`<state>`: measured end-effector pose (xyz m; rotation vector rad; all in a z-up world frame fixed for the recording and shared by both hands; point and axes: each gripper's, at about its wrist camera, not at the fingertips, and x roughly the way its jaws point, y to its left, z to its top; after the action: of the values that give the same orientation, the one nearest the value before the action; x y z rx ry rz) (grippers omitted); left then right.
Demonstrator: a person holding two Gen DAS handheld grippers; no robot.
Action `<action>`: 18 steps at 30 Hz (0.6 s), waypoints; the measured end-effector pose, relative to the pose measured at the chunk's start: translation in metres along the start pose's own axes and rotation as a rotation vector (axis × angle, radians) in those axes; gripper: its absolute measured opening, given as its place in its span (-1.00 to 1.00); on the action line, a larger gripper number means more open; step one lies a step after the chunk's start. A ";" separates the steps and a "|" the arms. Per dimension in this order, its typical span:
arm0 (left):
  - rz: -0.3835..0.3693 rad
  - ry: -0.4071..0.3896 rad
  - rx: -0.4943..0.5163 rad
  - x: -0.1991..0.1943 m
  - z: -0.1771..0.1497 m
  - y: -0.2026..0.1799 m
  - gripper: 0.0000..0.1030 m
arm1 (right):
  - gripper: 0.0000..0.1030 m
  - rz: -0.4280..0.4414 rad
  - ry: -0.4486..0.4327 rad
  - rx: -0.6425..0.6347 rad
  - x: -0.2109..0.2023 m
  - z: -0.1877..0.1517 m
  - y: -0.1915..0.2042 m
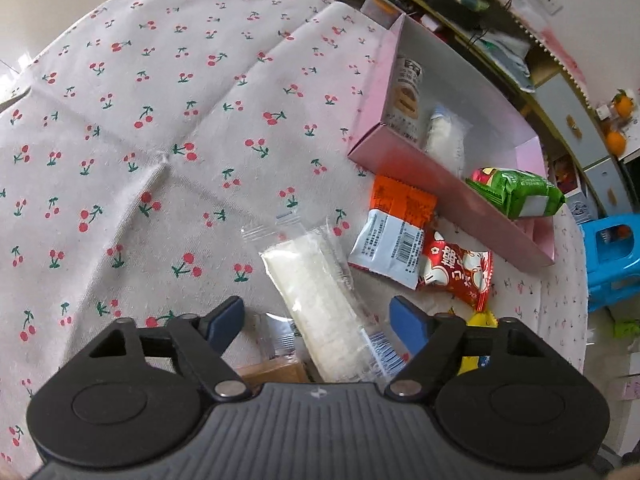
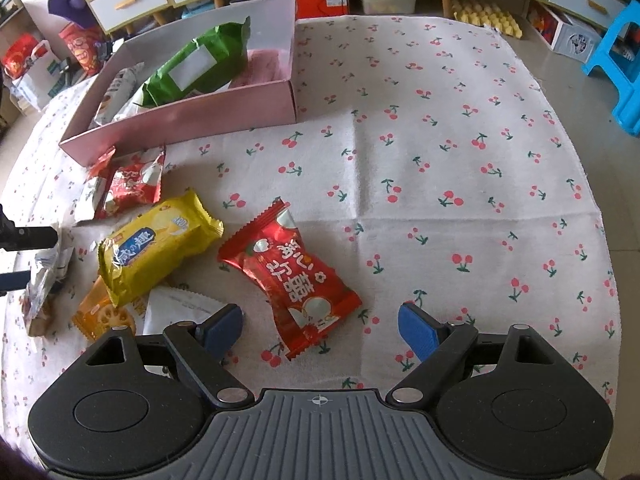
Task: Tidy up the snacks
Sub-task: 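Grasp the clear rice-cake bag with left tool while right tool grasps red candy bag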
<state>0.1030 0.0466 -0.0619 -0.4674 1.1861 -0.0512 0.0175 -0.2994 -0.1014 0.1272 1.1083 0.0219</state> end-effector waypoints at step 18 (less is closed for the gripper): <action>0.031 -0.018 0.063 -0.008 -0.001 -0.003 -0.26 | 0.28 -0.013 -0.010 -0.016 0.008 0.005 0.012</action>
<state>0.0998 0.0461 -0.0538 -0.3929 1.1709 -0.0578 0.0264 -0.2877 -0.1048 0.1055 1.0987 0.0182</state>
